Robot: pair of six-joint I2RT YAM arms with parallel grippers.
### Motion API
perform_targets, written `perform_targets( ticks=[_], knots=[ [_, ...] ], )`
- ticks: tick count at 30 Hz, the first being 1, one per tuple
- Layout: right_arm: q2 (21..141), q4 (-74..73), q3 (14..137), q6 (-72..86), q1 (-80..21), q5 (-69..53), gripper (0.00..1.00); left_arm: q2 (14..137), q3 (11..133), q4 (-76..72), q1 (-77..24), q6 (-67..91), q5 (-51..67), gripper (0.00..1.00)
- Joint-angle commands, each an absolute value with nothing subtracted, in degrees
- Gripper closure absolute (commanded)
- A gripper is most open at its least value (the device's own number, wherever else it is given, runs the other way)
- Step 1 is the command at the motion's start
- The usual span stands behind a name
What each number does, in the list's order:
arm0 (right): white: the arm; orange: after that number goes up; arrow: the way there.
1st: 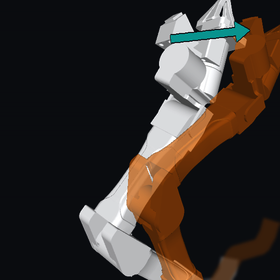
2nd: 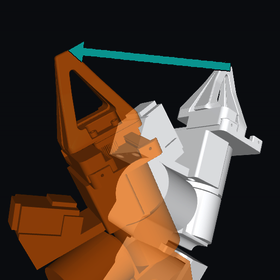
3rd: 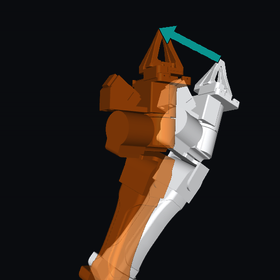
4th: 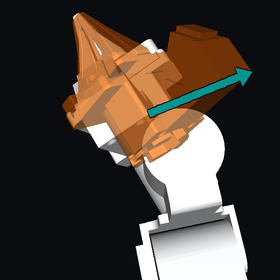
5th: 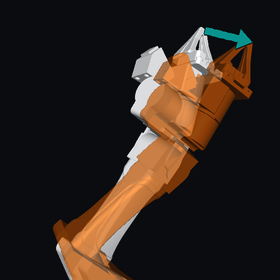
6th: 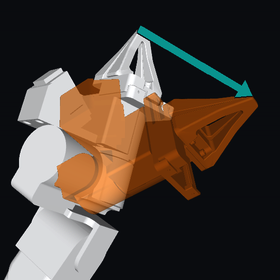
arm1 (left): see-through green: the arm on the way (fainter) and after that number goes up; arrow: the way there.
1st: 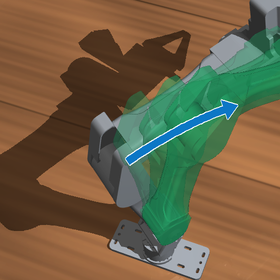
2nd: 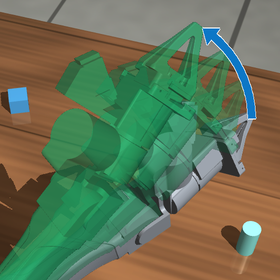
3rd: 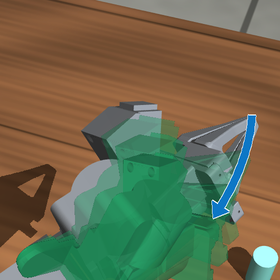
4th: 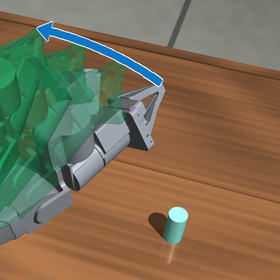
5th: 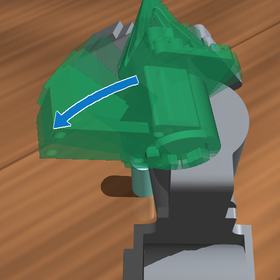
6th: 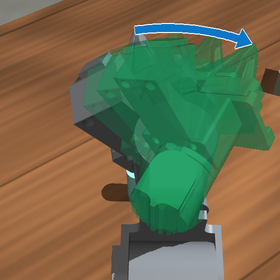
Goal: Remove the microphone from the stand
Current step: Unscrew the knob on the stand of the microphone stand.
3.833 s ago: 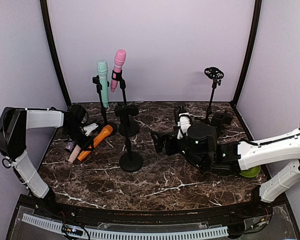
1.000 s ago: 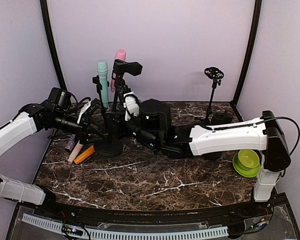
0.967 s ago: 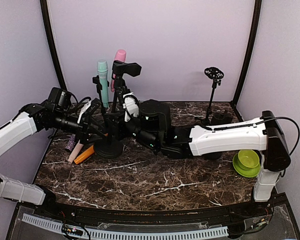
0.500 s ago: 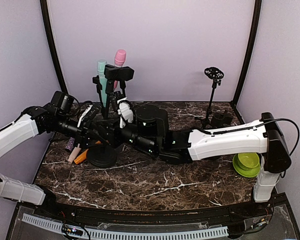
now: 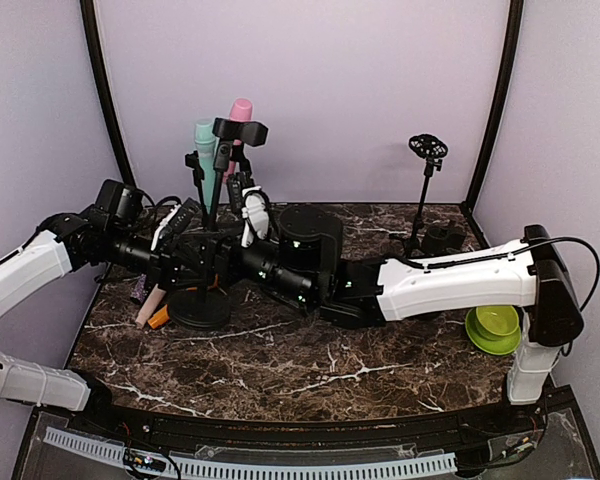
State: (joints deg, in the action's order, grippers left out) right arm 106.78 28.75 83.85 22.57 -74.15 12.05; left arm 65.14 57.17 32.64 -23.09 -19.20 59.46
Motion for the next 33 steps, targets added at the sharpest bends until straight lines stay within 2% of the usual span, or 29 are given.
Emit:
perform_targets(
  ticks=[1, 4, 11, 17, 23, 25, 28, 33],
  knots=[
    [104.55, 27.53, 84.86, 27.11, -74.57, 16.69, 0.32, 62.18, 58.54, 23.37, -23.01, -10.06, 57.78, 1.00],
    [104.63, 22.14, 86.25, 29.19, -74.57, 19.32, 0.36, 62.02, 59.03, 21.46, -23.01, -8.35, 54.01, 1.00],
    [104.86, 20.82, 87.19, 29.82, -74.60, 21.49, 0.48, 61.90, 58.12, 21.80, -23.03, -10.72, 53.62, 1.00],
    [107.80, 17.39, 93.52, 29.25, -74.36, 22.37, 0.53, 61.54, 57.17, 22.18, -23.20, -13.72, 51.75, 1.00],
    [110.02, 13.54, 97.33, 30.32, -73.50, 22.11, 0.69, 61.15, 57.22, 21.77, -23.15, -14.04, 51.52, 1.00],
    [110.13, 12.57, 97.44, 30.85, -73.46, 22.68, 0.68, 61.00, 57.30, 22.11, -23.12, -14.79, 51.35, 1.00],
    [110.13, 11.13, 97.47, 31.64, -73.40, 23.57, 0.61, 60.91, 57.47, 22.07, -23.13, -14.94, 51.05, 1.00],
    [110.47, 11.33, 97.36, 33.25, -73.26, 21.37, 0.64, 60.82, 57.65, 21.36, -23.13, -14.88, 50.90, 1.00]
  ],
)
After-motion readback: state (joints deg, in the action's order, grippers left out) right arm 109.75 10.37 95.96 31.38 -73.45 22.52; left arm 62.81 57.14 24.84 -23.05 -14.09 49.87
